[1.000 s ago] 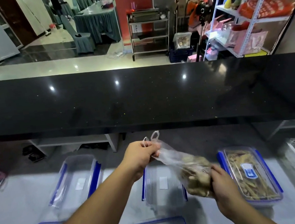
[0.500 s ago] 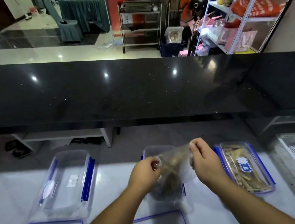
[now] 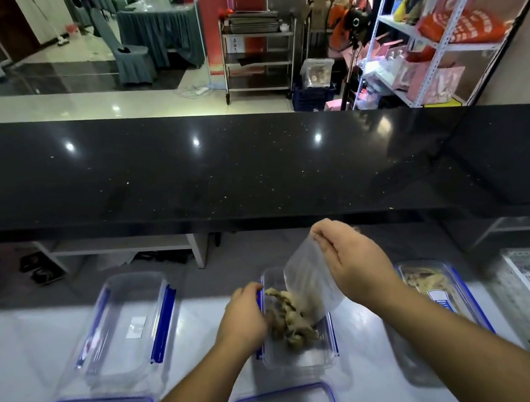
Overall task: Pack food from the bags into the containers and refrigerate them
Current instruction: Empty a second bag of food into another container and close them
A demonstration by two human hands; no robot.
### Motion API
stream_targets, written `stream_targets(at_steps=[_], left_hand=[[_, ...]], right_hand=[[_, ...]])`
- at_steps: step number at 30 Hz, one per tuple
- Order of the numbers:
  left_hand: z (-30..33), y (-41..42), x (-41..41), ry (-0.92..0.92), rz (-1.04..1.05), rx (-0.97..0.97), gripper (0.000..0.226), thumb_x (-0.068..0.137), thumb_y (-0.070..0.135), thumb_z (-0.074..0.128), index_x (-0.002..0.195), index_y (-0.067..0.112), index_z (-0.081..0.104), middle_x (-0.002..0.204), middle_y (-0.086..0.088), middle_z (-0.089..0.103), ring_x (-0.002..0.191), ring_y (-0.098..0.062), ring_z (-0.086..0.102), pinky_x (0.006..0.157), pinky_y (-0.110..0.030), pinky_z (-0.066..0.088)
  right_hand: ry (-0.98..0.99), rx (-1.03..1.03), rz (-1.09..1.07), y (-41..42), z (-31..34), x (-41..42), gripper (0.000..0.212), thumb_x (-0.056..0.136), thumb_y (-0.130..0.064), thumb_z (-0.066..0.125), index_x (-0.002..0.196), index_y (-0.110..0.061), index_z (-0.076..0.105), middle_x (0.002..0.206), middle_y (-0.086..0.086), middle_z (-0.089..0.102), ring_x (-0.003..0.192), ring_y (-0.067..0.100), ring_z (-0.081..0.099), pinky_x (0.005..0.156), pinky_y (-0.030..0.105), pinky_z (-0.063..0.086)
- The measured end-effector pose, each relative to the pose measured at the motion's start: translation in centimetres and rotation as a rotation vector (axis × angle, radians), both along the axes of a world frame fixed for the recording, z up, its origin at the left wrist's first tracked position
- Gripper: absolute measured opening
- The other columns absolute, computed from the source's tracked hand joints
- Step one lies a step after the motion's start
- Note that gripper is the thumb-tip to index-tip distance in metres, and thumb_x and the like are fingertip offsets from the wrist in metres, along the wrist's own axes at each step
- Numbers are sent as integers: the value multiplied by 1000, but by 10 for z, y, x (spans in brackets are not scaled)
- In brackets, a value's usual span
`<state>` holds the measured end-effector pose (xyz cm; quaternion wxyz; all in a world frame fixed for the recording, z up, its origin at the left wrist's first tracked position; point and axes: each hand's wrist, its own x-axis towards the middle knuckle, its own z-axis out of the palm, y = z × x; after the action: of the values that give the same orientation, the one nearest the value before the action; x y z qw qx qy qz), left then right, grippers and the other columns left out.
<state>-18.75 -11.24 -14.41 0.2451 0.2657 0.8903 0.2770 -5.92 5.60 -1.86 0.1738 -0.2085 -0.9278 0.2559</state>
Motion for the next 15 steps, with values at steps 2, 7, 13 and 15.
stream_targets(at_steps=[2,7,13,15], left_hand=[[11,7,0,-98,-78,157,71,87,25,78,150,36,47,144,6,50,121,-16,59,96,-28,54],[33,35,11,-173,-209,311,69,77,43,85,138,45,54,140,15,54,119,-10,61,95,-34,58],[45,47,21,-228,-17,367,9,101,15,60,97,21,65,94,-6,73,82,-19,67,73,-37,56],[46,47,23,-313,94,411,17,97,4,56,95,18,65,92,-10,74,77,-20,66,65,-35,54]], right_hand=[[21,33,29,1,6,-1,12,108,-29,45,108,-30,57,94,-10,59,77,10,59,64,32,51],[169,-124,-8,-1,15,1,14,108,-32,45,100,-32,56,82,-7,63,75,9,60,63,30,50],[165,-170,-212,9,7,20,19,105,-27,48,122,-35,46,67,-4,58,61,17,57,56,40,45],[71,-121,-253,15,-6,32,36,104,-25,48,136,-40,44,81,-10,61,70,19,59,62,36,45]])
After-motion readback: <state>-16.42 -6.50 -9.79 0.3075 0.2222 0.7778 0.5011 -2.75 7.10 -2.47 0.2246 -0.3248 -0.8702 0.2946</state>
